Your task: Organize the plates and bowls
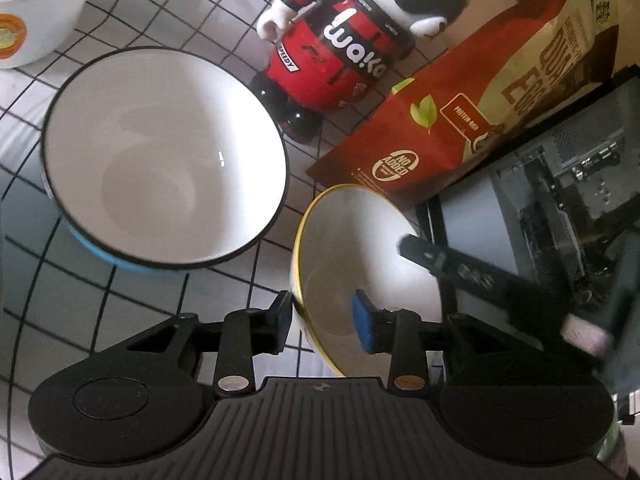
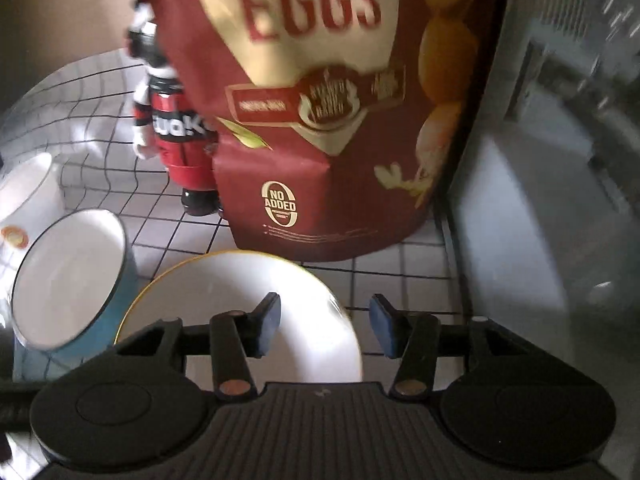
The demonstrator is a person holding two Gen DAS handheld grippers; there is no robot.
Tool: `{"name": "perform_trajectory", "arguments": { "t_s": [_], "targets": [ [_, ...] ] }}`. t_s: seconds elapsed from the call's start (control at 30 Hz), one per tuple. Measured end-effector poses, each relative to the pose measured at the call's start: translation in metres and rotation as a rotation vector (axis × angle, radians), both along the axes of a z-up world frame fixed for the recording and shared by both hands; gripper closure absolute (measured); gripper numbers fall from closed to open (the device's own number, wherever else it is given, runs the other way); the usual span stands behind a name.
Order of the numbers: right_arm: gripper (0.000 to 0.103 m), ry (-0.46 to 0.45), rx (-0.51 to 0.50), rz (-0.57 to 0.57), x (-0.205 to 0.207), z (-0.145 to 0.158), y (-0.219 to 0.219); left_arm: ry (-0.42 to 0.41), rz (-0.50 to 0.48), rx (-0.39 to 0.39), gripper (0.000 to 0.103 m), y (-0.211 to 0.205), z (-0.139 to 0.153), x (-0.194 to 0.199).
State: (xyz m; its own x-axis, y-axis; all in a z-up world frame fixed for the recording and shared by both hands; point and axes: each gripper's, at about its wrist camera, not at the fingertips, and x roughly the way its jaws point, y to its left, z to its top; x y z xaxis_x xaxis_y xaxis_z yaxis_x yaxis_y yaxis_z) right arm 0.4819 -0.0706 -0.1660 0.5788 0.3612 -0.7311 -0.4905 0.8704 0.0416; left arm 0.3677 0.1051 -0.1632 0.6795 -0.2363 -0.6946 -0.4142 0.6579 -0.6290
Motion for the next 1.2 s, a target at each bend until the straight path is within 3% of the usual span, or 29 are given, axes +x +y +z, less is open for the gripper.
{"name": "perform_trajectory", "arguments": {
  "t_s": [0.1,0.17,0.27,0.6,0.83,1.2],
  "targets": [
    [0.064,0.08,0.031,-0.019,0.022,-0.015,0.003,0.015,-0.022,-0.005,0.074,0.003,-0.002,0.0],
    [0.065,0.102,0.07,-0.014,0.027,-0.018,0.0,0.018,-0.033,-0.014,0.074,0.004,-0.001,-0.002],
    [0.065,0.132,0.095,0.014,0.022,-0.016,-0.006,0.033,-0.072,0.048,0.072,-0.001,0.006,-0.009],
    [0.065,0.215,0.096,0.189,-0.034,-0.014,0.001,0.088,-0.104,0.064,0.072,0.012,0.016,-0.076],
    [0.063,0.238,0.092,0.314,-0.084,-0.013,0.016,0.128,-0.059,0.063,0.072,0.03,0.022,-0.121],
    [0.06,0.352,0.152,0.397,-0.129,-0.014,0.012,0.155,-0.06,0.134,0.068,0.049,0.026,-0.141]
  ]
}}
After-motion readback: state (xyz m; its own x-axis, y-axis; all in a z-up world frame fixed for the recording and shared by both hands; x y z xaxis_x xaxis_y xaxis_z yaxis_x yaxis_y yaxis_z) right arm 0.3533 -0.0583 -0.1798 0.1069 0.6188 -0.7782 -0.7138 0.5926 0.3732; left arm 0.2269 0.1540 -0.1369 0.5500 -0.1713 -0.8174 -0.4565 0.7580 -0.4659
